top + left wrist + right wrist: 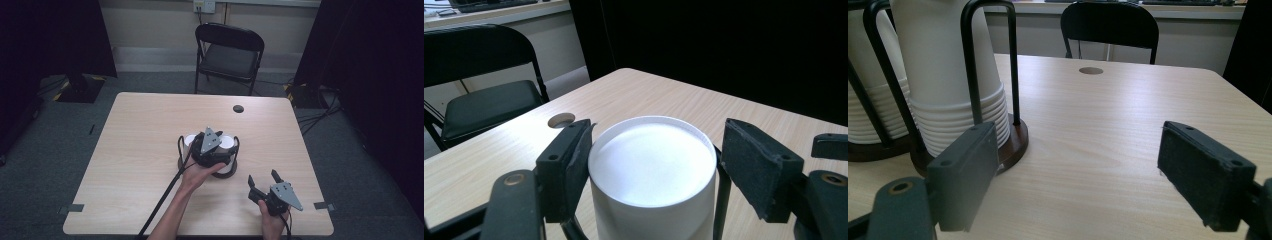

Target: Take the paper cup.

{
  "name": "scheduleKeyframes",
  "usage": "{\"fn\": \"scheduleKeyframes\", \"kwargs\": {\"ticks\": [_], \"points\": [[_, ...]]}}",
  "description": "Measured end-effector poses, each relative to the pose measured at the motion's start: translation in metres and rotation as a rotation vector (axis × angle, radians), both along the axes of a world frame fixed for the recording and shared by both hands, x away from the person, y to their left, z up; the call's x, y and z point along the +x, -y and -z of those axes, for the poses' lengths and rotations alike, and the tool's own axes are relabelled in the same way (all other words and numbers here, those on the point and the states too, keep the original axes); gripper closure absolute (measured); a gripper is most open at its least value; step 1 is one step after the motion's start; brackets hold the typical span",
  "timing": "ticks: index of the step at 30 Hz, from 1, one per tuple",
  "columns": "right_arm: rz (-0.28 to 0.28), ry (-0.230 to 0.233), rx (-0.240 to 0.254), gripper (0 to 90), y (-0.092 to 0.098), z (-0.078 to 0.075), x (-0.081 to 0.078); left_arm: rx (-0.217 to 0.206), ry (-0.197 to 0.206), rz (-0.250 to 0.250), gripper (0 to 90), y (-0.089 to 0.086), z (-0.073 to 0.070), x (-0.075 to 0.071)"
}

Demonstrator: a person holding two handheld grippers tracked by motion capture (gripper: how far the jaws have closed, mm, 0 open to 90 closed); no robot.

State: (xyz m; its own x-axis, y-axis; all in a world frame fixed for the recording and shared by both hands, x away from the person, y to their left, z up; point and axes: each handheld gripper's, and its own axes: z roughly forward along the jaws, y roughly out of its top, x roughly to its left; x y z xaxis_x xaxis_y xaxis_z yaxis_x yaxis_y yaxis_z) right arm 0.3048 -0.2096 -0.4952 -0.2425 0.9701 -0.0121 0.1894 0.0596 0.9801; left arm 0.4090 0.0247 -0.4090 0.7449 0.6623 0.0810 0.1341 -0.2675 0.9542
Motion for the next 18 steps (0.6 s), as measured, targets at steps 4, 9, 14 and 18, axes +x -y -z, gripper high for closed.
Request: {"fn": "scheduleKeyframes", "kwargs": {"ticks": [4,9,14,18], "points": [[0.000,0.002,0.000,15.9,0.0000,0.0000,-0.0001,0.021,0.012,0.002,27.9,0.0014,0.0031,0.0011],[0.002,0.006,0.003,15.7,0.0000,0.0002,-0.0005,0.036,0.013,-0.001,32.8,-0.0004,0.0045,0.0035],[0.000,0.000,0.000,15.7,0.0001,0.0000,-0.0003,0.018,0.004,0.006,34.2,-0.0018,0.0036,0.0039],[-0.001,0.001,0.001,15.8,0.0001,0.0000,-0.0003,-0.002,0.004,-0.003,34.4,-0.0026,0.0022,0.0035]]}}
